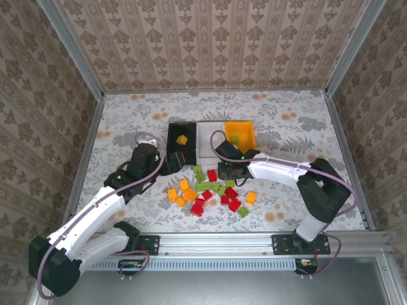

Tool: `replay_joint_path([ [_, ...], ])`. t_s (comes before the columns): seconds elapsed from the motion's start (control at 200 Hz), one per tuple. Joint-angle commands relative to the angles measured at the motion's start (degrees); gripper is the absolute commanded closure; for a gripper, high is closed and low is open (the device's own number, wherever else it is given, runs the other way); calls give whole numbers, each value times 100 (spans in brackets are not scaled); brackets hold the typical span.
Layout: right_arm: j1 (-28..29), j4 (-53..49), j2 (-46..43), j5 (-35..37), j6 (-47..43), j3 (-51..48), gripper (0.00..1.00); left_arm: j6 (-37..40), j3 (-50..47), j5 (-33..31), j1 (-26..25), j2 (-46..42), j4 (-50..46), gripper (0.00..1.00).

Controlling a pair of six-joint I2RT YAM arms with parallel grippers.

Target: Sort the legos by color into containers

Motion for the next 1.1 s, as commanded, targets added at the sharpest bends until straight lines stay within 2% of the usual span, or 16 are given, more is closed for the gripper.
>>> replay_joint_path([
  [0.0, 3, -442, -477, 42, -353, 684, 76, -92, -140, -74, -11, -173, -144, 0],
  [0.09, -30, -539, -238, 60, -429, 1220, 74, -166, -246, -72, -12, -284, -211, 0],
  [0.43, -516, -802, 1795, 197, -350, 3105, 72, -384, -481, -101, -4, -831, -578, 0],
  [0.51, -573, -834, 2001, 174, -392, 3335, 65, -408, -525, -99, -4, -941, -639, 0],
  [0.585, -582, -882, 2035, 171, -457, 3485, 51, -392, -530, -100, 5, -1020, -676, 0],
  [0.66, -566, -869, 1871, 153, -483, 3465, 43, -353, -530, -116, 5, -1060, -687, 0],
  [0.78, -509, -841, 1276, 144, -484, 3014, 39, -333, -521, -99, 14, -1059, -634, 0],
  [0.92, -321, -904, 240, 151, -378, 1923, 36, -292, -517, -51, 23, -1036, -569, 0],
  [1.095, -189, -1270, -1201, 362, 363, 102, 36, -294, -537, -44, 57, -1026, -597, 0],
])
